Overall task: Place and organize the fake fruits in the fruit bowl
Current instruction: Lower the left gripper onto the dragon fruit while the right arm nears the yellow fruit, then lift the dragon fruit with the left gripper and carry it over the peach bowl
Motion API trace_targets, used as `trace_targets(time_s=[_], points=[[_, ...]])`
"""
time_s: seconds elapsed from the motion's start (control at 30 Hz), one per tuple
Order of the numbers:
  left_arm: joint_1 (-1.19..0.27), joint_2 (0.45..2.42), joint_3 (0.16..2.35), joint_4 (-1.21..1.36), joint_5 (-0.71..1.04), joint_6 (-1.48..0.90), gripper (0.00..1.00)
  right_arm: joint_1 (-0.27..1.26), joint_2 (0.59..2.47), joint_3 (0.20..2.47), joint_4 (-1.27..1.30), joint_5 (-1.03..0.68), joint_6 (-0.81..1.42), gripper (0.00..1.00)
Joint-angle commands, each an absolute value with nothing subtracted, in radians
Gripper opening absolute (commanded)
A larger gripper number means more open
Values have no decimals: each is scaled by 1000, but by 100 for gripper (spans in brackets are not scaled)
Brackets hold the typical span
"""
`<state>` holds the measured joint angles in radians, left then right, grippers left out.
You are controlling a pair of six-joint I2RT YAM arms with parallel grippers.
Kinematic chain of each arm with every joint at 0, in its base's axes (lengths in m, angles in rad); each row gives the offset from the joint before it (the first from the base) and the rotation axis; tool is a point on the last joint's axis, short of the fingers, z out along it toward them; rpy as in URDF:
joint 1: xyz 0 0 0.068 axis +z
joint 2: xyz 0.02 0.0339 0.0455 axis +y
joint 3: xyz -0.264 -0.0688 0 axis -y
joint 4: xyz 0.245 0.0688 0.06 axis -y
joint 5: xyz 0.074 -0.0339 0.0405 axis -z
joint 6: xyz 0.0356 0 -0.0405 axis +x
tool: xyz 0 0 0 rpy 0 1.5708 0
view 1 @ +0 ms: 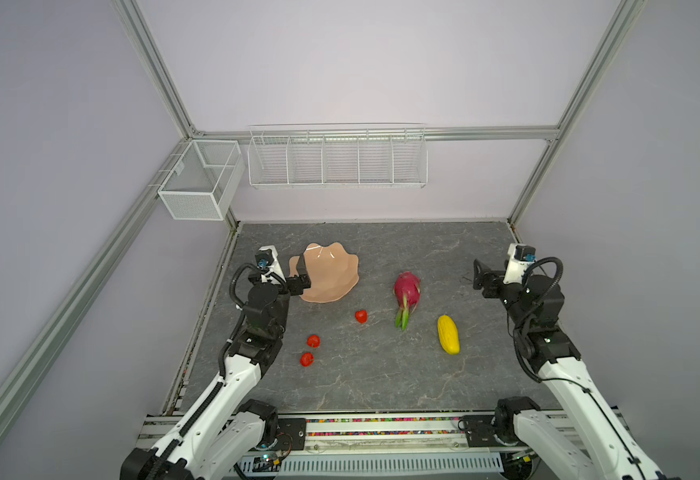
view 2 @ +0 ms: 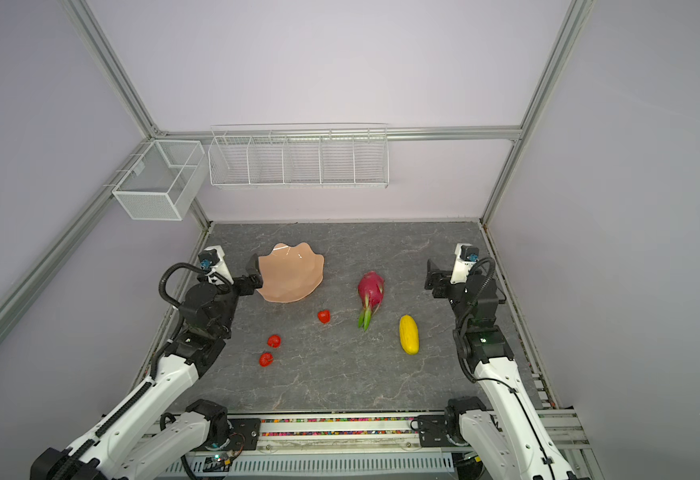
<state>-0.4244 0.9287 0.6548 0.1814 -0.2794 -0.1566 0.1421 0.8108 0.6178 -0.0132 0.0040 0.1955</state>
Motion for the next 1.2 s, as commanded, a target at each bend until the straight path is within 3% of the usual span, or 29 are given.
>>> trace_targets(time_s=[0.0,0.13,0.33,0.6,0.9,1.17], points=[[-559,1061,744,-224,-127,-284,95,198,798,518,-281,-205,324,88],[-781,1194,809,-227,-157,-314,98,311,679,464,-370,-215,361,88],[-893,1408,909,-127,-106,-391,99,372,426,412,-490,-232,450,88],[-940,1727,1213,-140,-152,-417,99,379,351,380,-536,-290,465,88],[-945,2036,1599,-412,-239,-470,99,380,315,390,-552,-290,461,88],[-945,2174,1718,-493,-289,-497,99,381,290,390,-559,-293,465,88]])
